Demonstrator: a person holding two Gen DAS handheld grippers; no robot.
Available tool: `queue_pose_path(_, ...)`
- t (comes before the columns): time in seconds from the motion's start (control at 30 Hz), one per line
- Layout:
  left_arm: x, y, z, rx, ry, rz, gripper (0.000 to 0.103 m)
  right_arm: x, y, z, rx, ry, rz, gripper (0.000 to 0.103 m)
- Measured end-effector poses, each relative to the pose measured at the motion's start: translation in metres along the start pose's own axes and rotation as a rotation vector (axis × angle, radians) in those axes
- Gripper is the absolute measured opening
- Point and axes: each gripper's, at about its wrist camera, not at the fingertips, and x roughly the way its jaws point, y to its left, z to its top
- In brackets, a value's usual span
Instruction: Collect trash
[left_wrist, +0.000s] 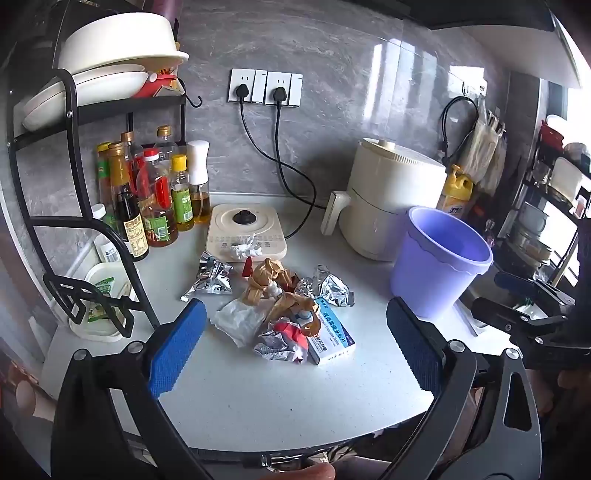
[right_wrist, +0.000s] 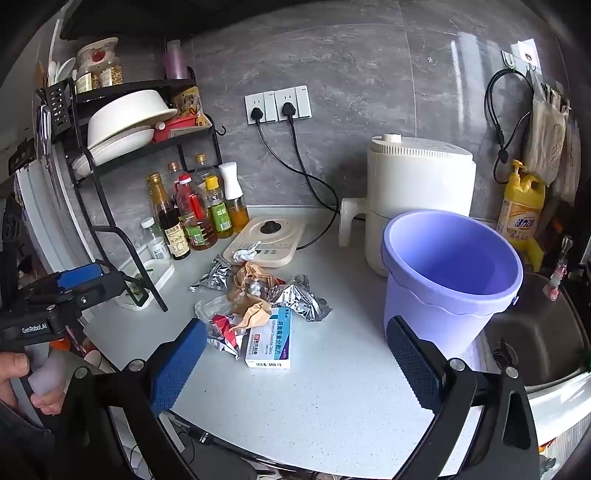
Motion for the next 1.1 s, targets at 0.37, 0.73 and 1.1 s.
queue_pose_path(0.37, -0.004, -0.003, -0.008, -0.009, -0.004, -0.010, 0.097, -0.001, 0.002, 0.003, 0.004, 0.000, 0.000, 0.095)
queue_pose_path(0.73, -0.004, -0.003, -0.003, -0.021, -0.003, -0.005, 0.097, -0.002, -0.004, -0.001, 0.004, 0.001, 0.007, 0.095)
queue_pose_path(1.1, -0.008, -0.005, -0.004, -0.025, -0.010, 0.003, 0.097, 0.002, -0.004, 0.000, -0.004, 0.005, 0.017, 0.095)
